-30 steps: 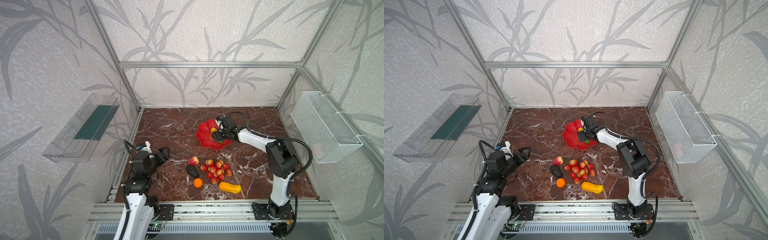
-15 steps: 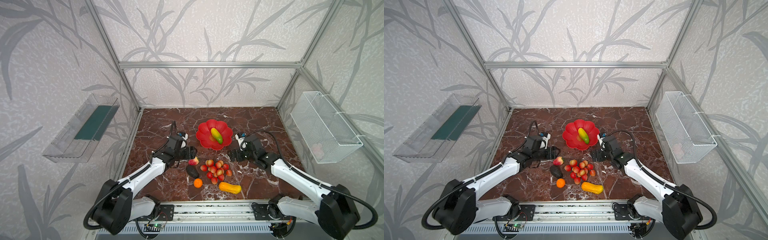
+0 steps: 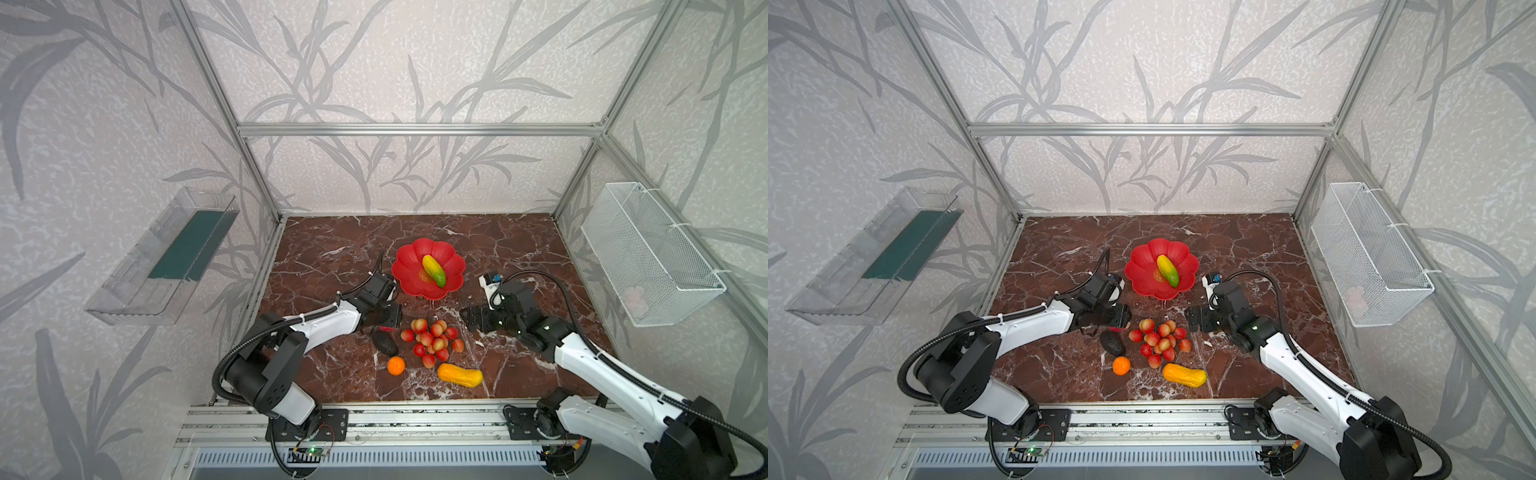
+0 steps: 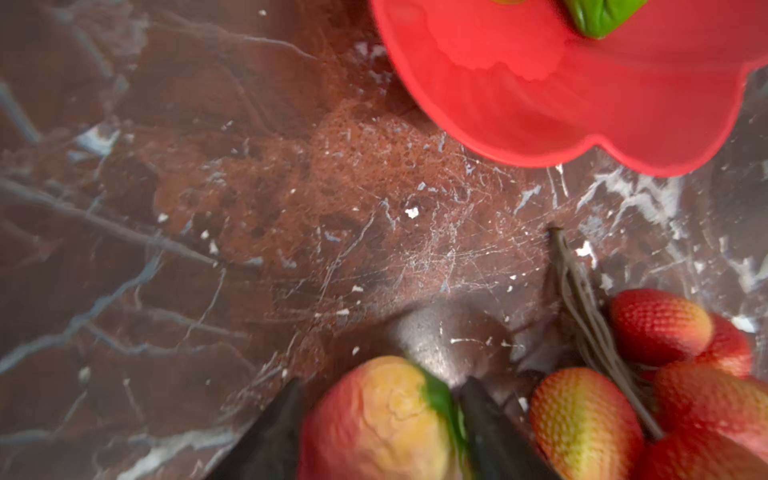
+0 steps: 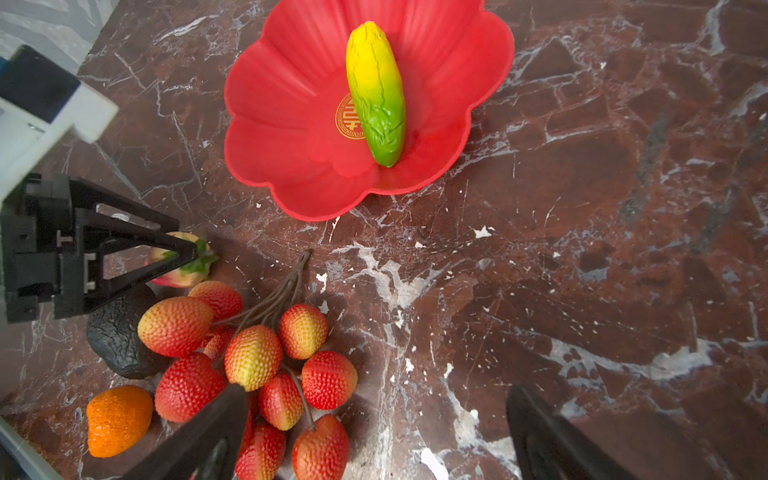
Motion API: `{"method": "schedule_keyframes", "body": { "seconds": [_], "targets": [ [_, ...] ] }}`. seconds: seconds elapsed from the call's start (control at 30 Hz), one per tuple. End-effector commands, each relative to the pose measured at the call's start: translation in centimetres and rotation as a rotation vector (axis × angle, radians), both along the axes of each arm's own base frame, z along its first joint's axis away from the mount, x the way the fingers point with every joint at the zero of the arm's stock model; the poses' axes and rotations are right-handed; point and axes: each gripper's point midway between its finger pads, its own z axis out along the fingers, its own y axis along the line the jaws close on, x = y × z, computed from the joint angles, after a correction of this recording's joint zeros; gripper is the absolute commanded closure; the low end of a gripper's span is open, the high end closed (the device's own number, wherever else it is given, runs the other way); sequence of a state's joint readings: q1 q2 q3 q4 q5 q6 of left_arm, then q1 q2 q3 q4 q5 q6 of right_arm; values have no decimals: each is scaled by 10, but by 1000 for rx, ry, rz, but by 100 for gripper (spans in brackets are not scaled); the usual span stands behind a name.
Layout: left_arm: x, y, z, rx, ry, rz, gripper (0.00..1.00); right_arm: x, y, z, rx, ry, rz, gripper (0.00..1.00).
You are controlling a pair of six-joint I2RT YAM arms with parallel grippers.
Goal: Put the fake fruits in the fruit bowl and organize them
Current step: 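Grasp the pink strawberry with the left gripper while the right reaches for the squash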
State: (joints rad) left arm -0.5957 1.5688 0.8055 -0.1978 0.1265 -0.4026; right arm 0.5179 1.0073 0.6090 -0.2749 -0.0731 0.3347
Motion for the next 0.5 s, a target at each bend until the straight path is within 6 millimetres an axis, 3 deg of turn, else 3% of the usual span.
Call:
{"method": "schedule_keyframes", "body": {
  "seconds": [0.0, 0.17, 0.33, 0.47],
  "targets": [
    [-1, 4, -4, 45, 18, 14, 55, -7, -2, 4, 26, 2, -8, 3],
    [5, 2, 15, -1, -35, 42, 63, -15, -6, 9, 26, -2, 0, 3],
    [25, -10, 73, -93, -178, 41, 63, -34, -1, 10, 4, 24, 65, 6],
    [53, -28, 122, -162, -310, 19, 62, -63, 13, -6, -29, 119, 152, 8]
  ]
}}
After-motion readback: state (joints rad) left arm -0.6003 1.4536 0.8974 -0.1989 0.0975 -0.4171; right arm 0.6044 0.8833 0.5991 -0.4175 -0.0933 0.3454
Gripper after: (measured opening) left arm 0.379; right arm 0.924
